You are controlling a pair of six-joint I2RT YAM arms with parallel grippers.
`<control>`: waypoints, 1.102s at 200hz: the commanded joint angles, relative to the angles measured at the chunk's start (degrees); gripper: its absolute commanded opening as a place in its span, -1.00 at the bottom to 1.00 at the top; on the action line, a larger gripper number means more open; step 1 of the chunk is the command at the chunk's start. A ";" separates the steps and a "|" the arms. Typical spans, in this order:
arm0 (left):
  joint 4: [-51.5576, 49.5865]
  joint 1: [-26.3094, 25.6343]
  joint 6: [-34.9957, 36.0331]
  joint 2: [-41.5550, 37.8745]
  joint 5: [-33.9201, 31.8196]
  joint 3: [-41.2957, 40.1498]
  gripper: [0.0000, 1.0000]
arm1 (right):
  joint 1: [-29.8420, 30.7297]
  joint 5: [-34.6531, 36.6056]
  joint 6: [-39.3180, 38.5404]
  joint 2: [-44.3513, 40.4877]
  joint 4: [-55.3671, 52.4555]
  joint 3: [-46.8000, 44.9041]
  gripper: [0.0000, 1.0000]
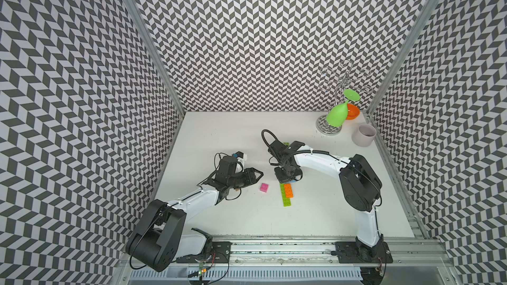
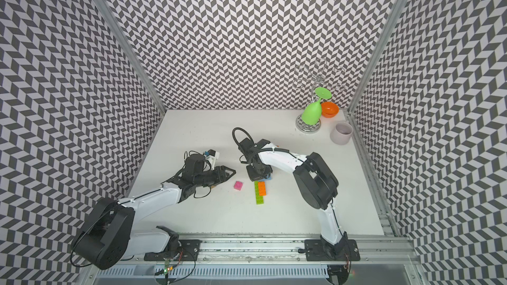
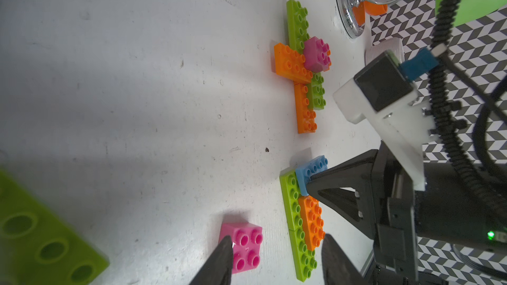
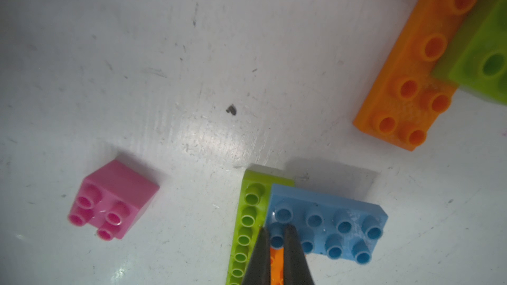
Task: Assemble a small pinwheel with lego
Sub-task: Assemble the lego brick with the lego brick.
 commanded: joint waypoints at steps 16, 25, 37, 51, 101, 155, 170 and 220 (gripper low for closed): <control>1.46 -0.20 0.88 0.46 -0.35 0.89 0.05 | 0.09 -0.67 0.44 0.62 -0.19 -1.83 -0.81; 1.46 -0.18 0.84 0.47 -0.35 0.88 0.05 | 0.03 -0.60 0.93 0.98 -0.25 -1.76 -0.81; 1.37 -0.19 0.90 0.42 -0.34 0.91 0.04 | 0.09 -0.37 1.61 1.49 -0.27 -1.81 -0.80; 1.16 -0.20 0.99 0.23 -0.52 0.92 0.04 | 0.09 -0.10 2.23 2.04 -0.09 -1.96 -0.80; 0.67 -0.15 1.37 -0.15 -1.05 0.85 0.04 | 0.16 0.36 3.77 2.85 -0.27 -2.81 -0.79; 0.76 0.01 1.70 0.33 -1.05 1.12 0.04 | 1.04 2.24 1.67 3.80 0.77 -3.76 -0.80; 0.67 0.13 1.80 0.27 -1.00 1.02 0.04 | 1.82 2.90 0.09 4.14 1.12 -3.70 -0.81; 0.15 0.73 1.99 -0.44 -1.05 0.80 0.04 | 2.20 3.37 -0.99 4.38 2.24 -5.02 -0.82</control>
